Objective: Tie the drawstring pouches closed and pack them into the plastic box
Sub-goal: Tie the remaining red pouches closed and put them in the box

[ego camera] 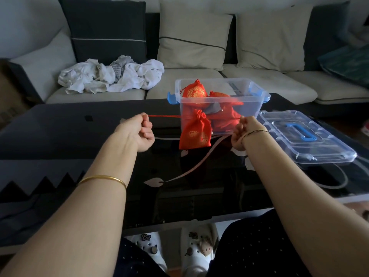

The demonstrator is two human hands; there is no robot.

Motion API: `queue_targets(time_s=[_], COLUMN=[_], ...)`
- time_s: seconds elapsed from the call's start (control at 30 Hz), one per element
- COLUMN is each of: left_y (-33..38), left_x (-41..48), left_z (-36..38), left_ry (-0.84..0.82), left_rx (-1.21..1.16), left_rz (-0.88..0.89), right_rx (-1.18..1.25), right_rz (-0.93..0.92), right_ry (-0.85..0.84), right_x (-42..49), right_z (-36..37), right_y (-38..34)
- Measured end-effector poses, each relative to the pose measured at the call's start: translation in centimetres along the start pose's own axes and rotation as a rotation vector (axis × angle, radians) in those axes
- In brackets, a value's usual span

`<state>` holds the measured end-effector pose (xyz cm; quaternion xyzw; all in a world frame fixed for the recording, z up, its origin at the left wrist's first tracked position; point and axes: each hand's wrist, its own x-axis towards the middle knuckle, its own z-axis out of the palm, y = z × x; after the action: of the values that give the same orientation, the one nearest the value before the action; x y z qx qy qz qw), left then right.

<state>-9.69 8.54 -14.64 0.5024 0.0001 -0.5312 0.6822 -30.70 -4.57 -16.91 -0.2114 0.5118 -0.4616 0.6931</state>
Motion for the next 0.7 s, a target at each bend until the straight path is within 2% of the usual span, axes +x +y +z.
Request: queue_targets(time_s=[0.1,0.2,0.27,0.37,0.53,0.7], left_y=[0.4,0.4,-0.1,-0.7,-1.1,-1.8], left_x=[-0.9,-1.9,-2.5,-3.2,-3.6,-4.0], left_z=[1.3,2.5,3.4,4.2,4.9,5.5], left_ry=[-0.075,-0.228,-0.316,-0.393,-0.485,-0.44], left_rx=[0.01,0.204,0.367,0.488,0.603,0.795], left_rz=[0.157,0.373,0.447,0.487,0.52,0.702], right_rx=[-0.028,-0.167,-0.298,-0.486,-0.657,-0.754], right_rz=[-0.198,-0.494,-0.666,-0.877,-1.078,-1.186], right_ry=[-0.009,-0.07,-0.128,-0.234,-0.341,-0.405], right_x=[-0.6,-2.0,-3.4,-5.4,-7.1,-7.5], right_z=[0.1,0.8,1.6,2.9,4.2,4.7], right_y=[-0.5,-0.9,-0.9,-0.8,-0.3,0.0])
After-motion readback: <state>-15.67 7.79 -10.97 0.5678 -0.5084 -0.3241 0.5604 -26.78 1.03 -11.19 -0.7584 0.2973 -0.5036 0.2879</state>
